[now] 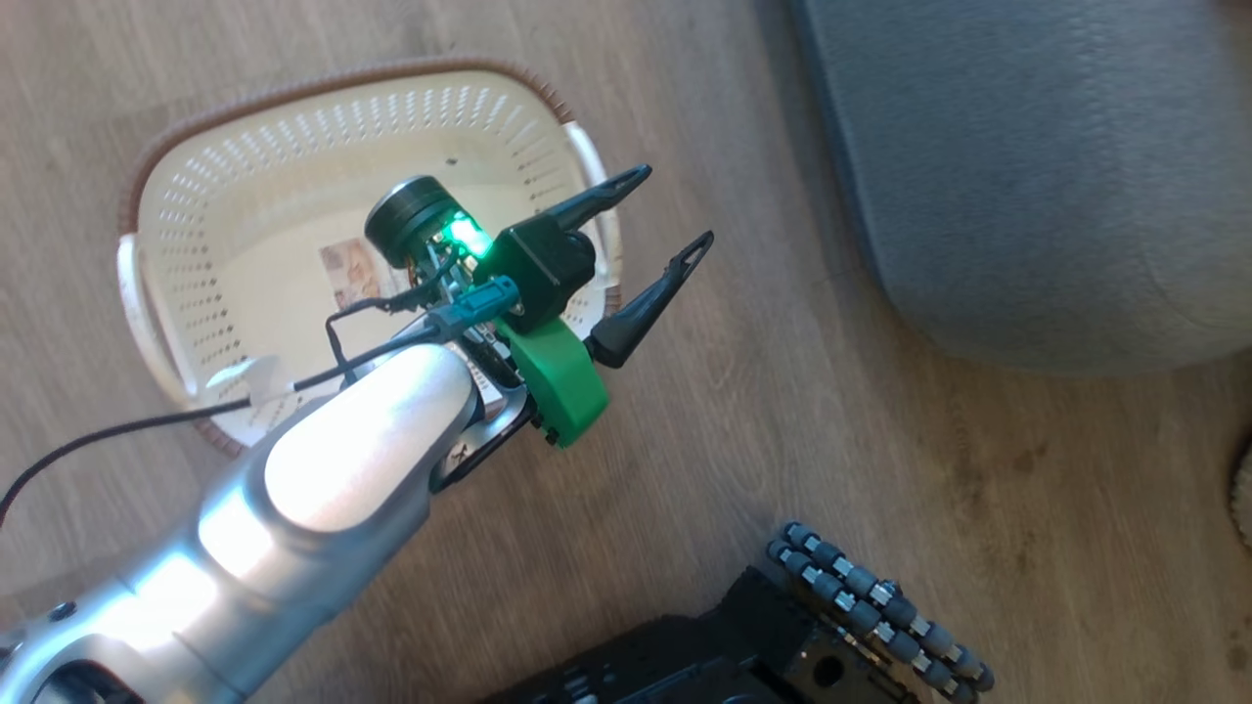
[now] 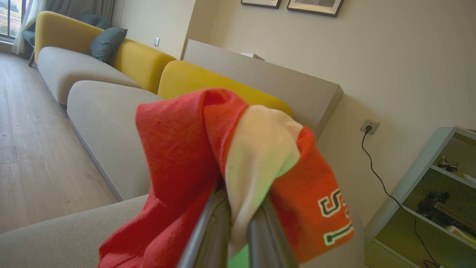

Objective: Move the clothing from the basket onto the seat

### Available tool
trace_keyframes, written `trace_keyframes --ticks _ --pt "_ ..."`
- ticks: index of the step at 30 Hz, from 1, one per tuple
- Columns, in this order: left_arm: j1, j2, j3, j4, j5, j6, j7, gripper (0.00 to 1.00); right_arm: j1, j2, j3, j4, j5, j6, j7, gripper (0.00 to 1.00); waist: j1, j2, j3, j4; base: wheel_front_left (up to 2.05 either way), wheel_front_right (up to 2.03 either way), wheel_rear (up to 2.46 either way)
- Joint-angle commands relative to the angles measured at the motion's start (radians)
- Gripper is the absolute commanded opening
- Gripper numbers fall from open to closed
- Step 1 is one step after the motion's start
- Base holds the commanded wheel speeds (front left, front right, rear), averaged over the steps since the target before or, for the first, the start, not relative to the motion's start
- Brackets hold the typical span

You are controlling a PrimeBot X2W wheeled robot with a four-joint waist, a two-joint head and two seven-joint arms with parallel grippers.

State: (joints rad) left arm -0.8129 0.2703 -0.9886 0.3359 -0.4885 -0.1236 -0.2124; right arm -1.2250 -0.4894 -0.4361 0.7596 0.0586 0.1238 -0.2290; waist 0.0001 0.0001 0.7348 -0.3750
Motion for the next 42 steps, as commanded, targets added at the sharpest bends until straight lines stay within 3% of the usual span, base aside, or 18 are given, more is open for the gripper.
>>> trace_keyframes --ticks 1,6,12,13,14,15,16,25,32,42 --pt "-0.026 0.007 0.021 -0.037 -0.002 0.0 -0.002 1.0 -0.004 -0.025 -0.012 -0.016 -0.01 0.007 0.01 0.0 -0.0001 -0.0001 0.018 0.018 0.0 0.0 0.0" --pt "-0.019 0.011 0.019 -0.042 -0.006 0.004 -0.008 1.0 0.015 0.03 -0.079 0.101 -0.025 0.007 0.029 0.0 -0.0001 -0.0001 0.034 0.038 0.0 0.0 0.0" --pt "-0.007 0.018 0.022 -0.037 -0.014 0.011 -0.013 1.0 0.03 0.104 -0.04 0.206 0.018 0.007 0.023 0.0 -0.0001 -0.0001 0.033 0.045 0.0 0.0 0.0" --pt "-0.005 0.018 0.022 -0.036 -0.015 0.013 -0.015 1.0 0.035 0.118 -0.025 0.218 0.033 0.007 0.019 0.1 -0.0001 -0.0001 0.029 0.046 0.0 0.0 0.0" --pt "-0.002 0.015 0.022 -0.034 -0.017 0.013 -0.016 1.0 0.044 0.127 -0.009 0.226 0.049 0.007 0.013 0.35 -0.0001 -0.0001 0.025 0.047 0.0 0.0 0.0" --pt "0.0 0.011 0.02 -0.032 -0.019 0.013 -0.018 1.0 0.056 0.132 0.007 0.231 0.063 0.007 0.005 0.84 -0.0001 -0.0001 0.02 0.049 0.0 0.0 0.0" --pt "0.004 0.006 0.016 -0.031 -0.019 0.013 -0.02 1.0 0.07 0.137 0.025 0.234 0.08 0.007 -0.002 1.0 -0.0001 -0.0001 0.014 0.051 0.0 0.0 0.0" --pt "0.026 -0.019 0.017 0.0 -0.035 0.009 -0.039 1.0 0.226 0.164 0.22 0.143 0.188 0.007 -0.032 1.0 -0.0001 -0.0001 -0.053 0.064 0.0 0.0 0.0" --pt "0.054 -0.039 0.059 0.031 -0.038 0.01 -0.048 1.0 0.376 0.177 0.349 -0.021 0.222 0.007 -0.032 1.0 -0.0001 -0.0001 -0.133 0.089 0.0 0.0 0.0" --pt "0.169 -0.06 0.27 0.012 0.0 0.027 -0.049 1.0 0.489 0.217 0.455 -0.194 0.235 0.007 -0.033 1.0 -0.0001 -0.0001 -0.247 0.159 0.0 0.0 0.0"
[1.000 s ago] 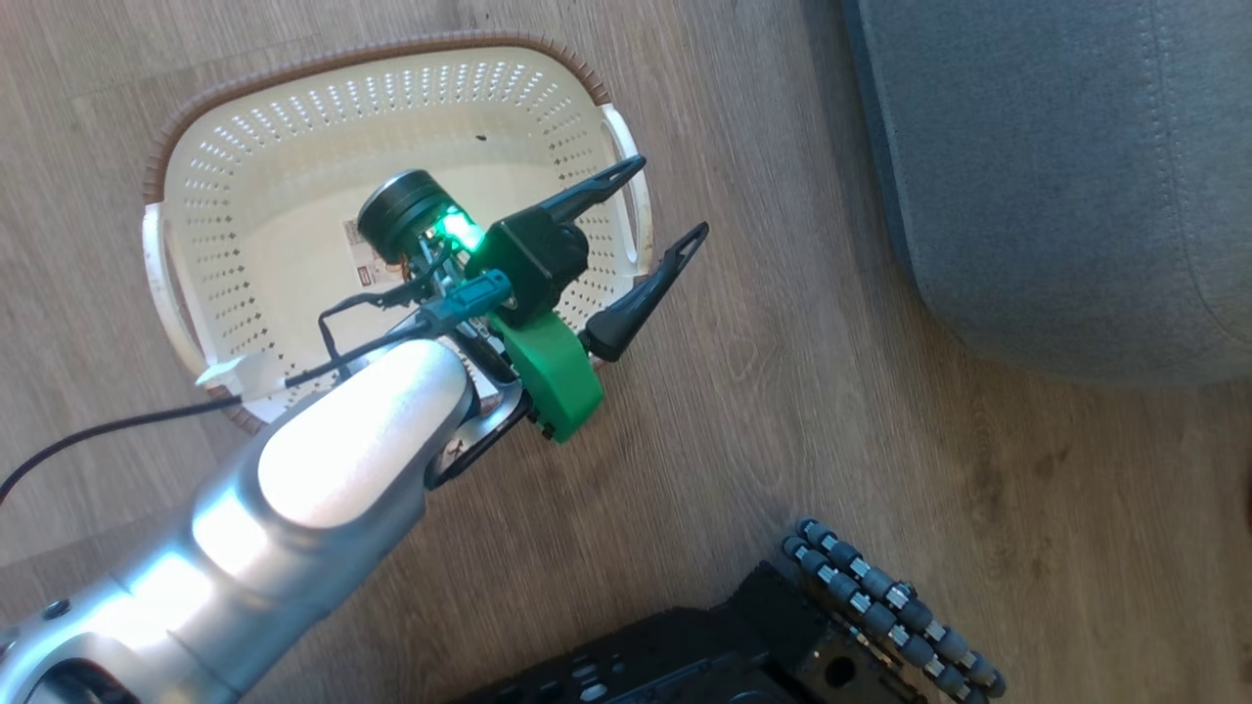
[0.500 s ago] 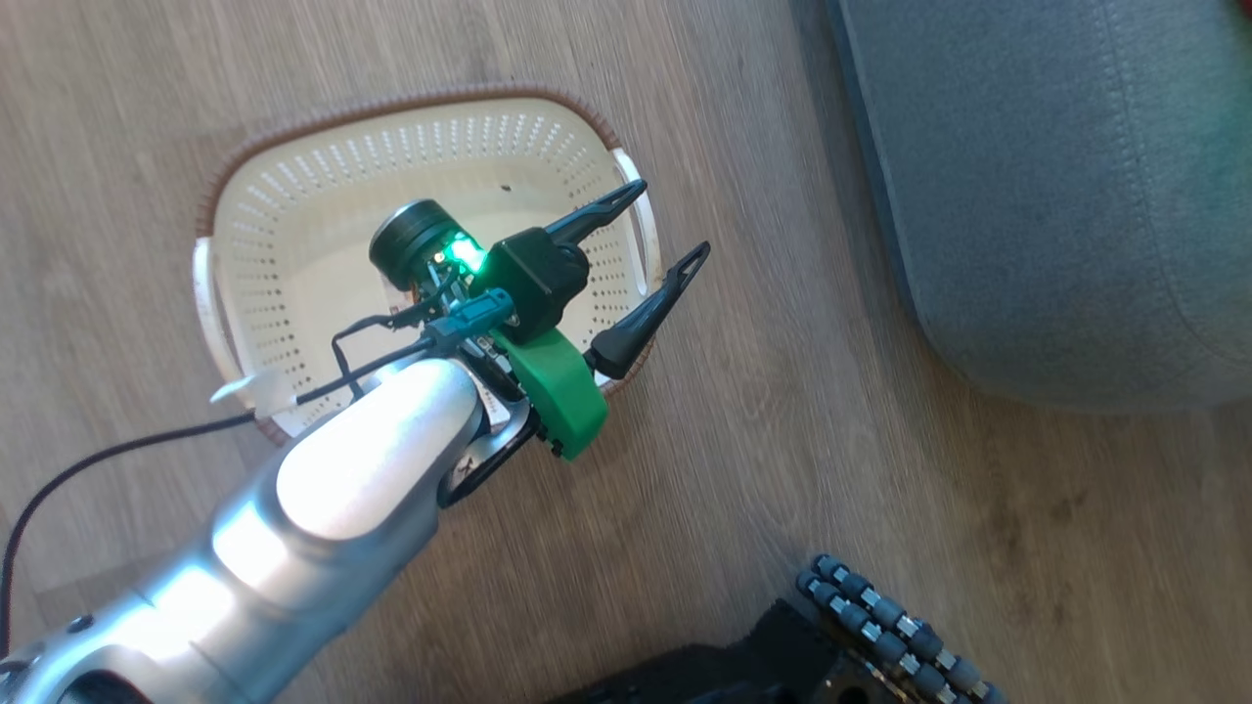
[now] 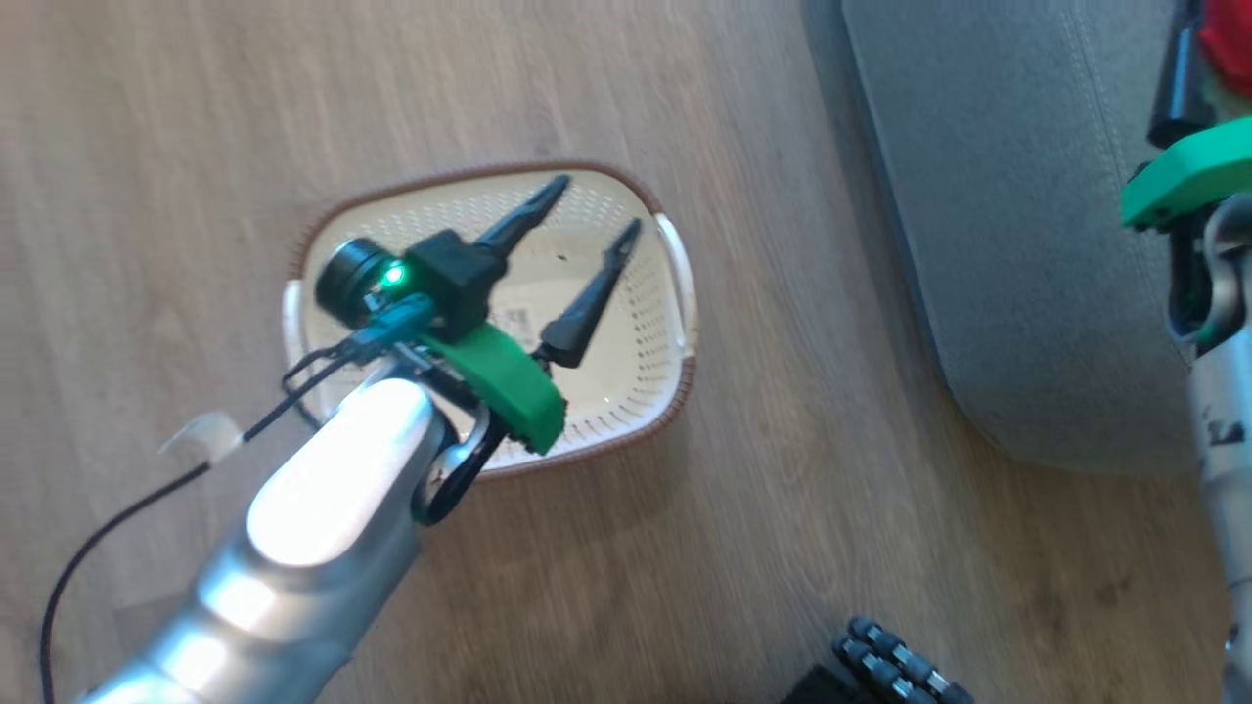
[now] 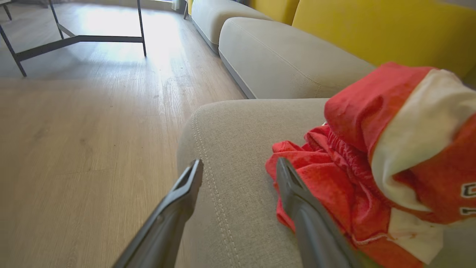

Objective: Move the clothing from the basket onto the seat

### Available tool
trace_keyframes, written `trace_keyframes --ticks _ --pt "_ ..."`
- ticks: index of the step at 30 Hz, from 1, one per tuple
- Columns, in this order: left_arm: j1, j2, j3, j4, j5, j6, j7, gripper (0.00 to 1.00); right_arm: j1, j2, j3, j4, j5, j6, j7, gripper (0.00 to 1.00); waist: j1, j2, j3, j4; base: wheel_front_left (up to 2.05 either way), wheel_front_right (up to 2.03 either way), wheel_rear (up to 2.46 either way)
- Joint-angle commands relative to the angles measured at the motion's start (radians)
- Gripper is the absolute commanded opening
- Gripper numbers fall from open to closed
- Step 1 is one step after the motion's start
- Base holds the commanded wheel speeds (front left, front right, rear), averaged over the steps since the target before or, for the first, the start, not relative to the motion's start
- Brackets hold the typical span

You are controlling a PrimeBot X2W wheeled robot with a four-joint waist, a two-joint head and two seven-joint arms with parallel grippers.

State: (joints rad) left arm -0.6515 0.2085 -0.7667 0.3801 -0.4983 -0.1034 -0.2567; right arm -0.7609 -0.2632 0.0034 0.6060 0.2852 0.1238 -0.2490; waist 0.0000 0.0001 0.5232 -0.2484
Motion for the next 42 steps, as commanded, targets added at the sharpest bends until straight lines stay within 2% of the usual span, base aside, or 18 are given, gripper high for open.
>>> trace_keyframes --ticks 1,3,4,5,10,20,24,31,42 --pt "0.023 -0.001 0.075 -0.034 0.015 0.008 -0.005 1.0 0.033 -0.008 0.023 -0.054 0.013 0.007 -0.013 1.0 0.0 -0.0001 -0.048 0.042 0.0 0.0 0.0" --pt "0.039 -0.005 0.103 -0.035 0.021 0.009 -0.005 1.0 0.041 -0.008 0.033 -0.068 0.014 0.007 -0.013 1.0 0.0 -0.0001 -0.063 0.053 0.0 0.0 0.0" --pt "0.071 -0.014 0.155 -0.035 0.032 0.008 -0.005 1.0 0.059 -0.004 0.051 -0.091 0.022 0.007 -0.013 1.0 0.0 -0.0001 -0.093 0.073 0.0 0.0 0.0" --pt "0.071 -0.014 0.155 -0.035 0.032 0.008 -0.005 1.0 0.059 -0.004 0.051 -0.091 0.022 0.007 -0.013 1.0 0.0 -0.0001 -0.093 0.073 0.0 0.0 0.0" --pt "0.15 -0.048 0.289 -0.04 0.077 0.015 -0.005 1.0 0.11 0.013 0.072 -0.155 0.035 0.007 -0.013 1.0 0.0 -0.0001 -0.167 0.132 0.0 0.0 0.0" --pt "0.341 -0.106 0.514 -0.061 0.203 0.029 -0.005 1.0 0.293 0.069 0.103 -0.246 0.03 0.007 -0.013 1.0 0.0 -0.0001 -0.299 0.239 0.0 0.0 0.0" --pt "0.403 -0.123 0.575 -0.078 0.236 0.03 -0.005 1.0 0.358 0.083 0.099 -0.266 0.025 0.007 -0.013 1.0 0.0 -0.0001 -0.339 0.267 0.0 0.0 0.0" --pt "0.504 -0.143 0.68 -0.098 0.29 0.033 -0.005 1.0 0.482 0.103 0.103 -0.313 0.002 0.007 -0.013 1.0 0.0 -0.0001 -0.411 0.282 0.0 0.0 0.0" --pt "0.592 -0.156 0.764 -0.118 0.326 0.022 -0.005 1.0 0.596 0.12 0.118 -0.341 0.009 0.007 -0.013 1.0 0.0 -0.0001 -0.473 0.247 0.0 0.0 0.0"
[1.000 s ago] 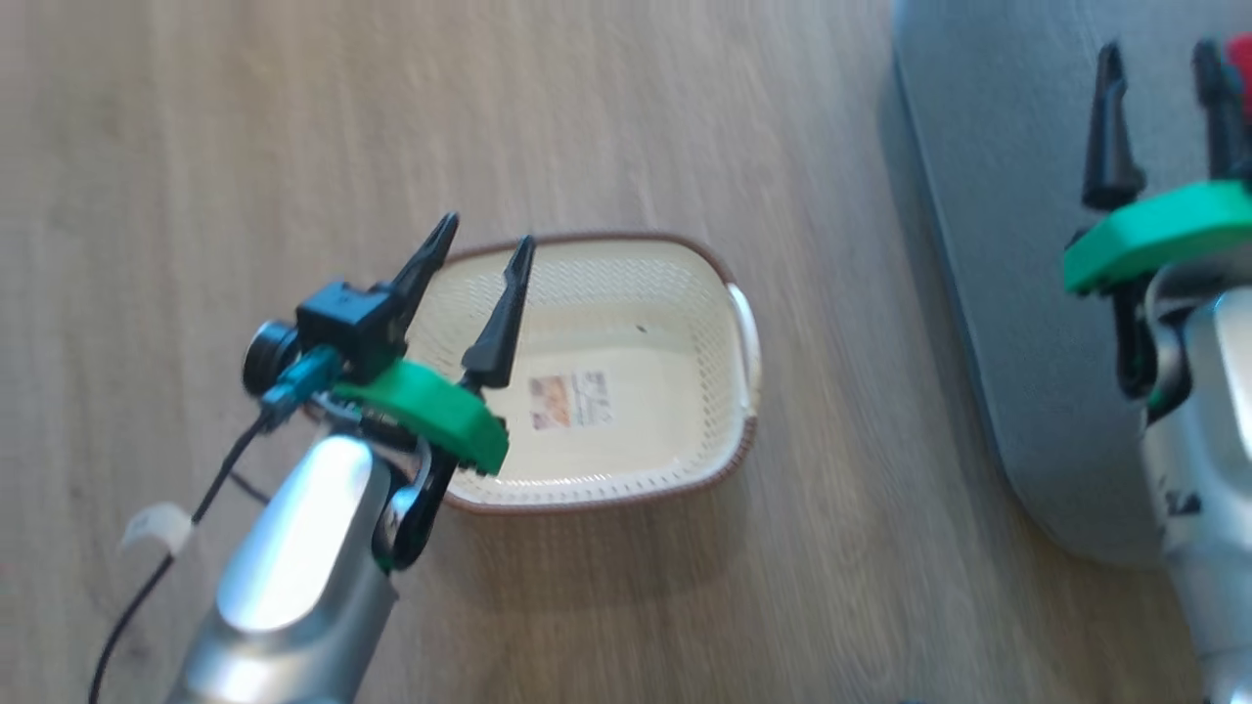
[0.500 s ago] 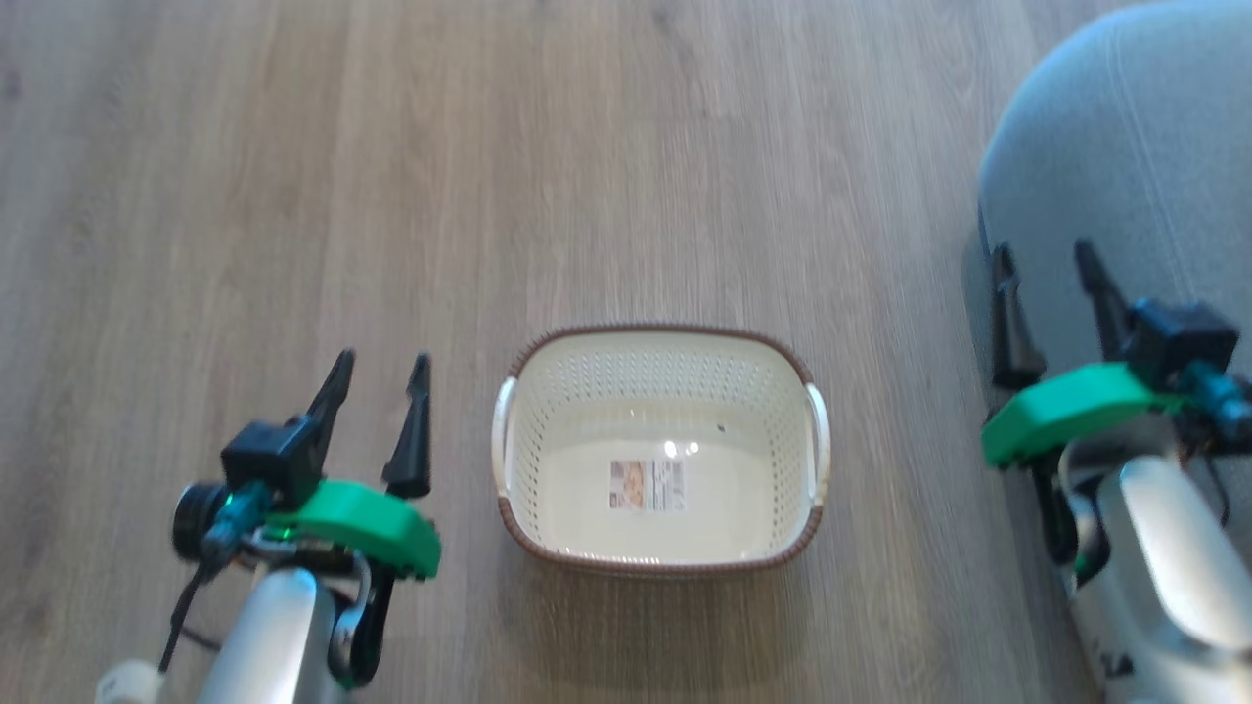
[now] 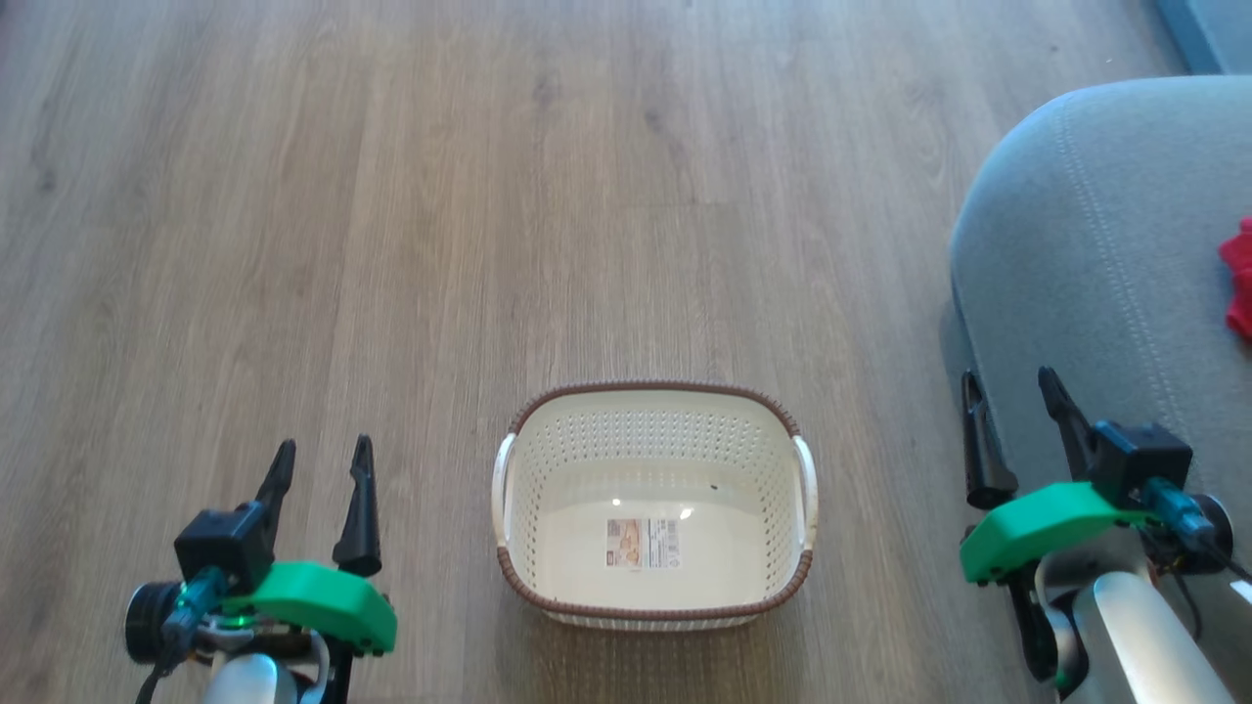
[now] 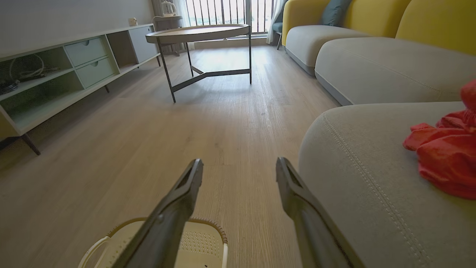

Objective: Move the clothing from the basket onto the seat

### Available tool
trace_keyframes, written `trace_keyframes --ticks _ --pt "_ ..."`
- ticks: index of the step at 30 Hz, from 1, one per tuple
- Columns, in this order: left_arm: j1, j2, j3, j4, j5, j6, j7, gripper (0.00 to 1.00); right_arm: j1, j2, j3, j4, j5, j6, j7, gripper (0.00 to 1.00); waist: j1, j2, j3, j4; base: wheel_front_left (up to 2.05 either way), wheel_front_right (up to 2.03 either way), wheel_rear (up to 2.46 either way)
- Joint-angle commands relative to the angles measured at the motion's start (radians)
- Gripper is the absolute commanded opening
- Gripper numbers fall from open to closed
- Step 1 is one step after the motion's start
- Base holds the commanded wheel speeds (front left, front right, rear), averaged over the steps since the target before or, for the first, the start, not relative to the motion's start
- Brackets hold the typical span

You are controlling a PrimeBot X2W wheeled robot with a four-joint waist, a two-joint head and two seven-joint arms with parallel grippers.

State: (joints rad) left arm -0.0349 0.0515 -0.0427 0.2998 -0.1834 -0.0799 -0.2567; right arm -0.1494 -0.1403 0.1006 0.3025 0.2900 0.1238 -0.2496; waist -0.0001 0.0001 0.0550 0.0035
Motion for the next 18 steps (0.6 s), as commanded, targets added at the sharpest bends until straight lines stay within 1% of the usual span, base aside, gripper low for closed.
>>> trace_keyframes --ticks 1,6,13,18 --pt "-0.02 0.001 0.044 -0.04 0.013 -0.001 -0.005 1.0 -0.01 -0.001 0.022 -0.039 0.004 0.007 -0.012 1.0 0.0001 -0.0001 -0.009 -0.008 0.0 0.0 0.0" --pt "-0.005 0.0 0.052 -0.056 0.029 0.009 -0.005 1.0 0.01 0.0 0.033 -0.042 -0.001 0.007 -0.012 1.0 0.0001 -0.0001 -0.021 -0.014 0.0 0.0 0.0" --pt "0.013 -0.001 0.046 -0.06 0.004 0.021 -0.005 1.0 0.033 0.007 0.036 -0.045 -0.006 0.007 -0.012 1.0 0.0001 -0.0001 -0.029 -0.017 0.0 0.0 0.0" --pt "0.017 -0.001 0.043 -0.061 -0.003 0.021 -0.005 1.0 0.036 0.015 0.034 -0.04 -0.009 0.007 -0.012 1.0 0.0001 -0.0001 -0.025 -0.018 0.0 0.0 0.0"
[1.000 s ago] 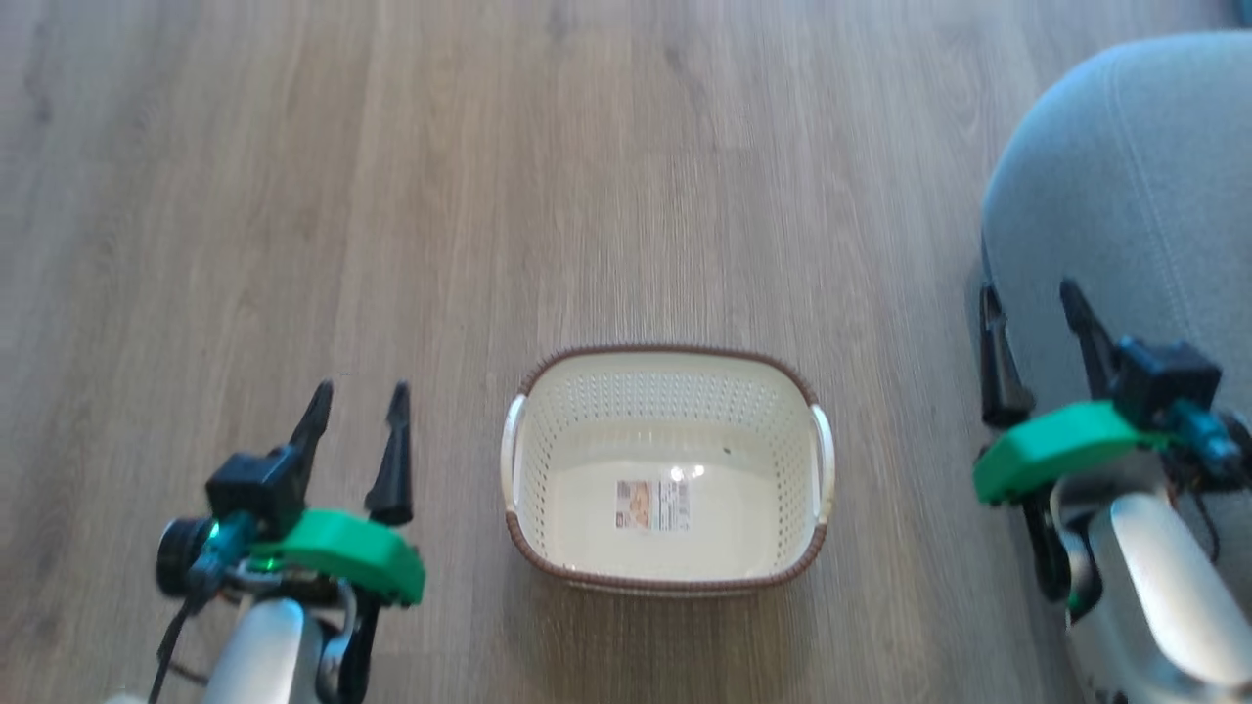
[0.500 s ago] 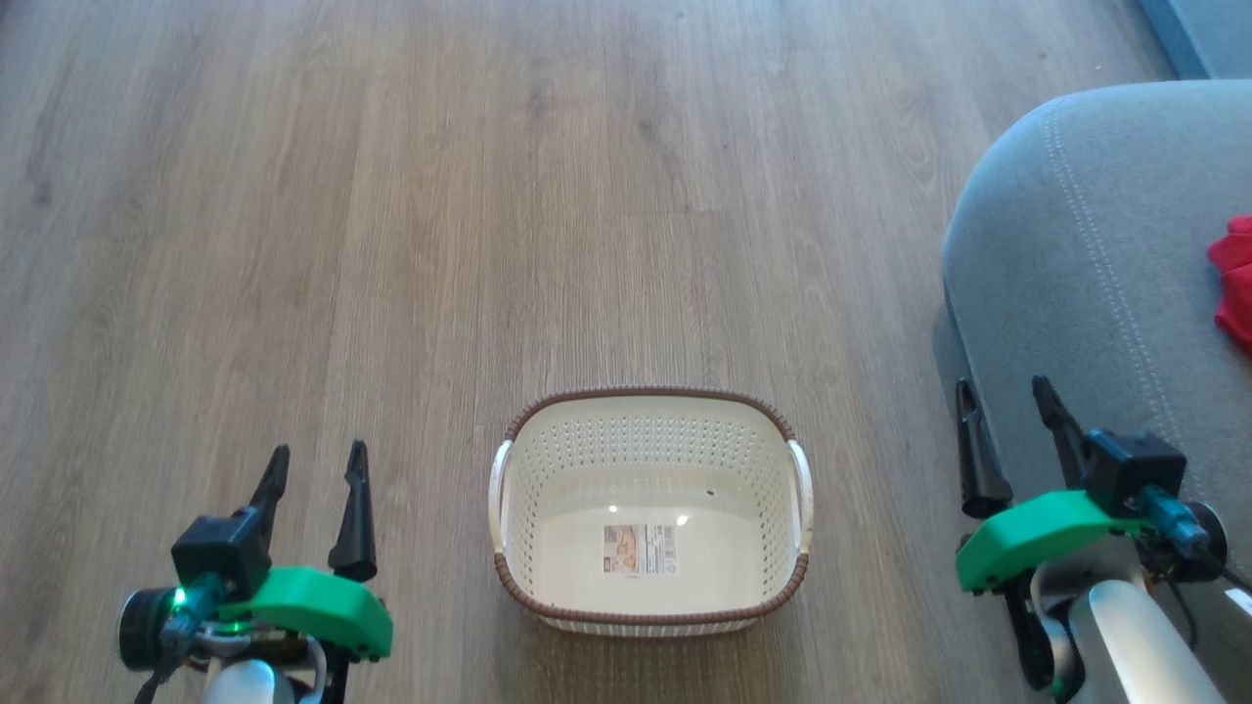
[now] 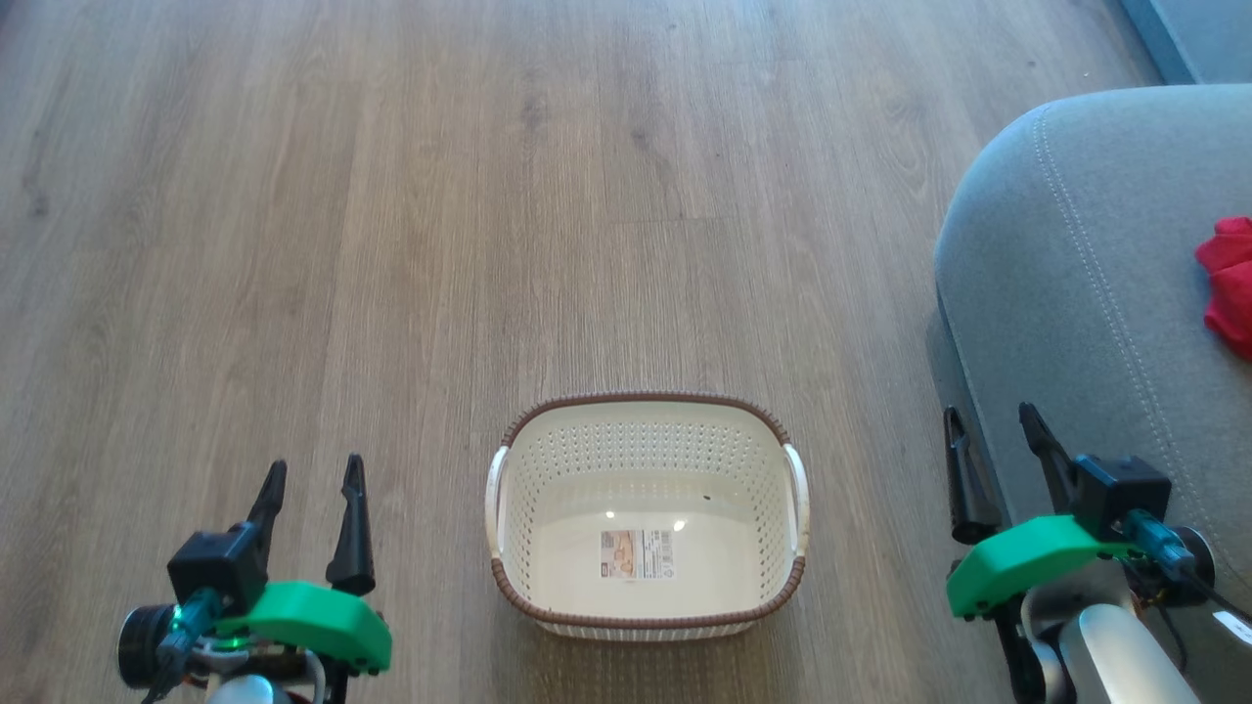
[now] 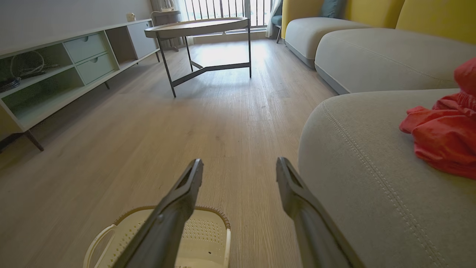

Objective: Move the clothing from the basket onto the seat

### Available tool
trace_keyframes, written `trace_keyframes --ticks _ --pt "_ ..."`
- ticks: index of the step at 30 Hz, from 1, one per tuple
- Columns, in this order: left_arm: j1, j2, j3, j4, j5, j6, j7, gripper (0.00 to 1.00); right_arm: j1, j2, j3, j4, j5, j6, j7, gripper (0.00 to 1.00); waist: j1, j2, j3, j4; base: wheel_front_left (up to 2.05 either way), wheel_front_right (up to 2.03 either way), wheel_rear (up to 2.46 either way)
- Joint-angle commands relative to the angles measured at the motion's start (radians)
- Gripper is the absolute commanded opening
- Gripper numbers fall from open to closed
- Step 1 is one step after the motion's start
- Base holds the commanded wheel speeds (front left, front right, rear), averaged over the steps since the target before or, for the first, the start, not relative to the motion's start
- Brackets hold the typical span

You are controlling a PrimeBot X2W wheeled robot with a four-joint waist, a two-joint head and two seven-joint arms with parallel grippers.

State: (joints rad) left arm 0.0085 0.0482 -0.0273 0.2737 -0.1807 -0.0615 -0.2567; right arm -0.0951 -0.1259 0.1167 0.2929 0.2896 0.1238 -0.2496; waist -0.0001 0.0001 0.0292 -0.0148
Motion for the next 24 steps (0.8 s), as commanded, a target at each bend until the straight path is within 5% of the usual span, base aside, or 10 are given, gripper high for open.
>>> trace_keyframes --ticks 1,13,14,24 --pt "-0.026 0.002 0.028 -0.035 -0.007 0.002 -0.005 1.0 -0.019 0.002 0.018 -0.029 -0.009 0.007 -0.012 1.0 0.0001 -0.0001 0.002 0.0 0.0 0.0 0.0" --pt "-0.03 0.002 0.029 -0.056 -0.03 -0.007 -0.005 1.0 -0.03 0.003 0.015 -0.024 -0.009 0.007 -0.012 1.0 0.0001 -0.0001 0.014 -0.002 0.0 0.0 0.0" --pt "0.0 0.0 -0.001 -0.017 -0.025 -0.001 0.0 0.0 -0.001 0.002 -0.001 0.007 -0.005 0.0 0.001 0.0 0.0001 -0.0001 0.014 -0.002 0.0 0.0 0.0" --pt "0.006 -0.001 0.009 0.036 -0.112 -0.005 0.026 0.0 0.014 0.007 -0.005 0.05 0.08 0.0 0.024 0.0 0.0001 -0.0001 0.012 -0.001 0.0 0.0 0.0"
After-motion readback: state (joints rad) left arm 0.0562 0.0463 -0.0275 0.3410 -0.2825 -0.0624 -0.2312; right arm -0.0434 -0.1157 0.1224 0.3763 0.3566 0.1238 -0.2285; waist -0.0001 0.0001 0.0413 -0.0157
